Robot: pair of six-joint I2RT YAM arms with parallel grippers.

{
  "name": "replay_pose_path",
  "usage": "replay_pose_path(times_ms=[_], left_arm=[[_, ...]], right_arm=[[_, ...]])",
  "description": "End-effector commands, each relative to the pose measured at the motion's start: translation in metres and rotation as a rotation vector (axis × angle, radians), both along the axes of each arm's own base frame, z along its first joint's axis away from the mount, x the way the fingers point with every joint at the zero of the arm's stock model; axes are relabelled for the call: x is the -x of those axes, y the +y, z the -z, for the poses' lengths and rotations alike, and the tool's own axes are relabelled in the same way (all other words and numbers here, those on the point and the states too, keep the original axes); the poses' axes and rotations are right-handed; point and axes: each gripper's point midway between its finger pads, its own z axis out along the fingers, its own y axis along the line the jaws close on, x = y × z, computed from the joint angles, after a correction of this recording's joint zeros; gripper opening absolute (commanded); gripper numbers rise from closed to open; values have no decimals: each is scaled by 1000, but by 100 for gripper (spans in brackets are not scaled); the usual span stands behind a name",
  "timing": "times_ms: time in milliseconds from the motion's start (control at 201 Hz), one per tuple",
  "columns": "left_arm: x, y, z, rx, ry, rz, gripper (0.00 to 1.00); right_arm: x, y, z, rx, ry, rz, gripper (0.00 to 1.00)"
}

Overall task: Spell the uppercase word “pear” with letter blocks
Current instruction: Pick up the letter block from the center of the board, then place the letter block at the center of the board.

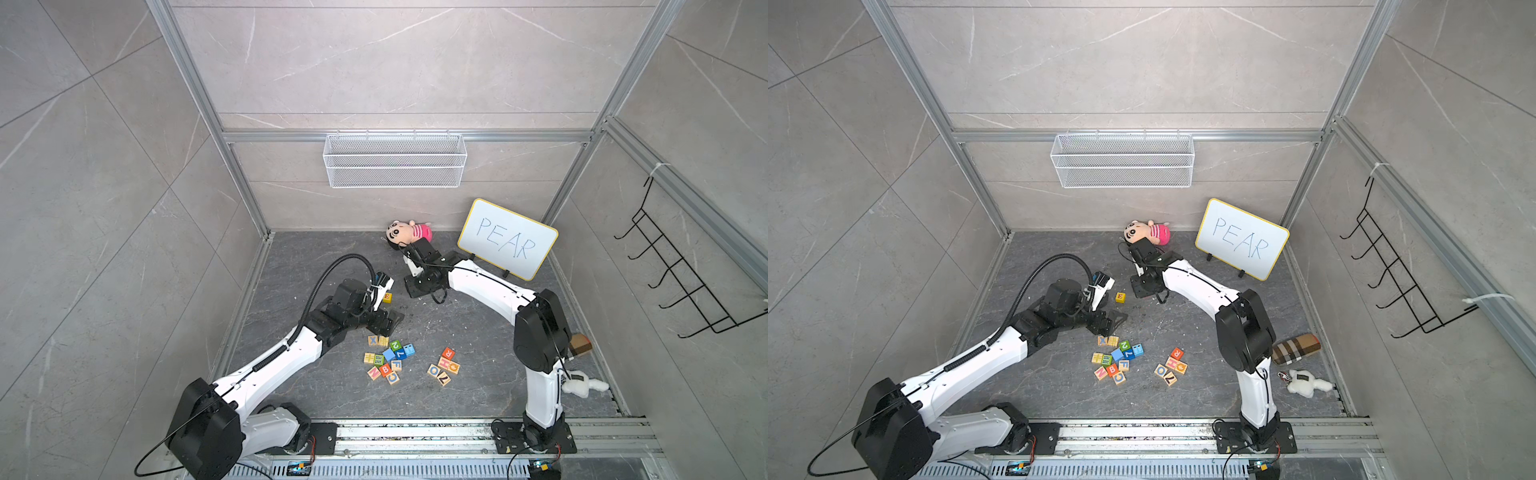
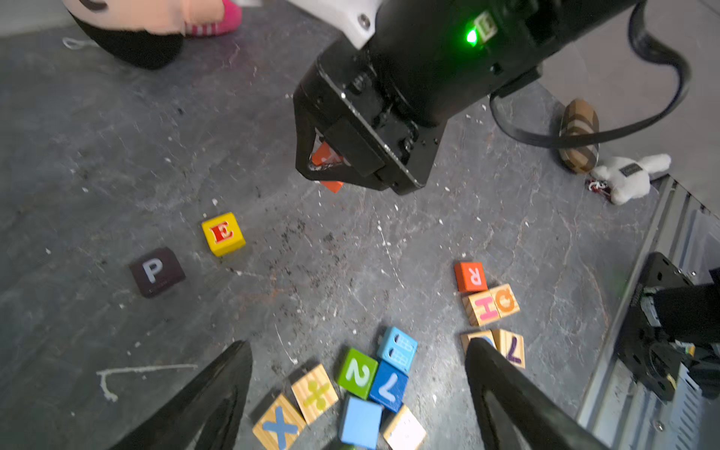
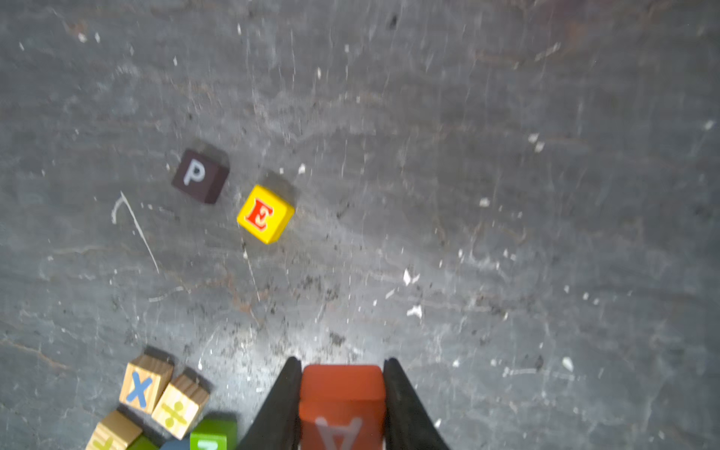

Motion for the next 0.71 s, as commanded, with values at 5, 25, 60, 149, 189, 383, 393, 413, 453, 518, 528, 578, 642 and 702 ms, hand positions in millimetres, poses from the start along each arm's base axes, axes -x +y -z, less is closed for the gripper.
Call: replay_pose_path(times_ms=[5,25,60,149,189,383,393,413,453,518,528,578,642,702], left_arm=[[-20,-9,-20,66,-77,41,89],[-21,-10,-19,64,-75,43,89],[-23,-11,-16,59,-73,48,89],[-31,-11,-7,57,-64,37,89],[-35,-9,-2,62,-57,22,89],[-42,-5,6,64,-52,-9,89],[-42,-5,6,62,-52,-10,89],[-43,-4,7,58,-51,-14,89],[-45,-3,9,49,-49,-27,89],[-47,-2,13,43,-48,-30,89],[-47,-2,13,41,-48,-31,90],[-49,0,17,37,-48,-42,90],[-49,1,22,38,-43,-47,90],[-49,3,26,30,-32,-55,90]], right_arm=[[5,9,21,55,64,-123,30],[3,11,23,57,65,-126,30],[0,12,26,63,66,-129,30],[-5,15,35,85,84,-134,30],[-8,14,38,102,89,-134,30],[-15,14,53,146,93,-140,30],[-16,14,53,146,95,-141,30],[-15,15,54,146,97,-145,31],[-16,17,58,144,101,-152,31],[-18,19,67,147,109,-155,31],[-18,19,68,148,110,-156,31],[-19,21,72,150,115,-157,31],[-22,22,76,149,113,-154,31],[-23,23,81,153,117,-152,31]])
